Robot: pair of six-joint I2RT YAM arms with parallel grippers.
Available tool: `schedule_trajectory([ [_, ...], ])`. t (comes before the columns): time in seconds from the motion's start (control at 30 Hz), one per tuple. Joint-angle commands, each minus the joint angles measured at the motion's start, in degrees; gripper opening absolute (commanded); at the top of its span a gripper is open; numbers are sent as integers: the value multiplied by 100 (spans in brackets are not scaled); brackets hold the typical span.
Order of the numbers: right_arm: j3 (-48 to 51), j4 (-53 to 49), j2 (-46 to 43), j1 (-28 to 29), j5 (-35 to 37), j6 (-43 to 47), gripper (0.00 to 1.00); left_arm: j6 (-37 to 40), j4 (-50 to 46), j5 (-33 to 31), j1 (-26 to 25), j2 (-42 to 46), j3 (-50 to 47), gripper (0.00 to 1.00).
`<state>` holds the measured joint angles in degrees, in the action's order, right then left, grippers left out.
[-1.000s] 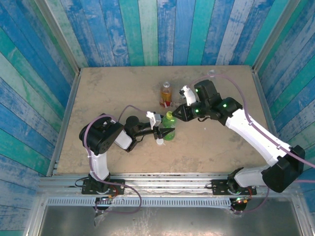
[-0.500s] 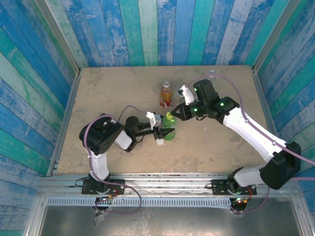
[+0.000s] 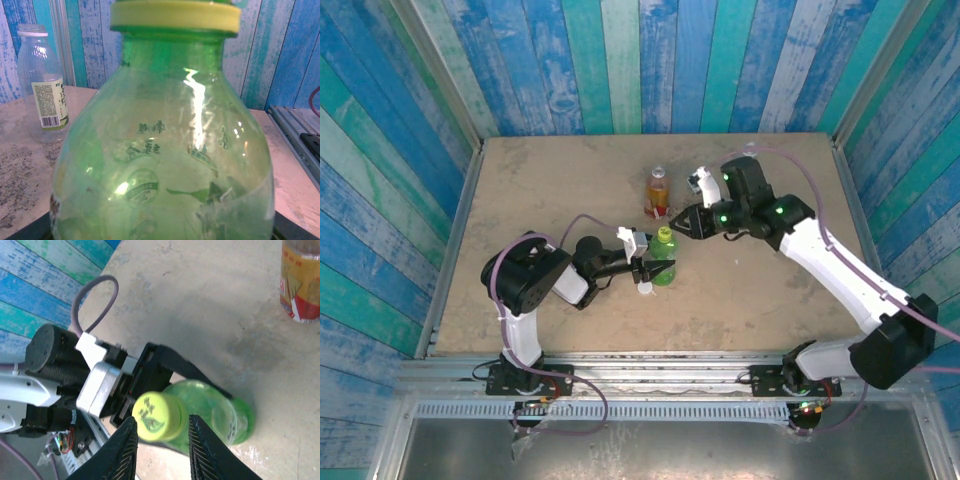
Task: Screw on the bottle caps
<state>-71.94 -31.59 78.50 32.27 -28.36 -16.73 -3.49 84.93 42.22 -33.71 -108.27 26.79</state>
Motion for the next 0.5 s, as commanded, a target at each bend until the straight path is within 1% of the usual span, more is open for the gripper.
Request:
schedule_trajectory([
  [0.0,-218,-91,415,3,-78,193,31,71,-309,-89,18,-195,-58,63],
  [0.13,-174,-121,515,2,-263,232,27,85,-302,-115,23,-168,-66,63],
  [0.27,174,-148,265,-2,-276,159,19,67,-306,-126,23,-168,-66,63],
  [0.47,548,-137,-81,12,-674,13,13,67,-353,-125,23,-170,-50,63],
])
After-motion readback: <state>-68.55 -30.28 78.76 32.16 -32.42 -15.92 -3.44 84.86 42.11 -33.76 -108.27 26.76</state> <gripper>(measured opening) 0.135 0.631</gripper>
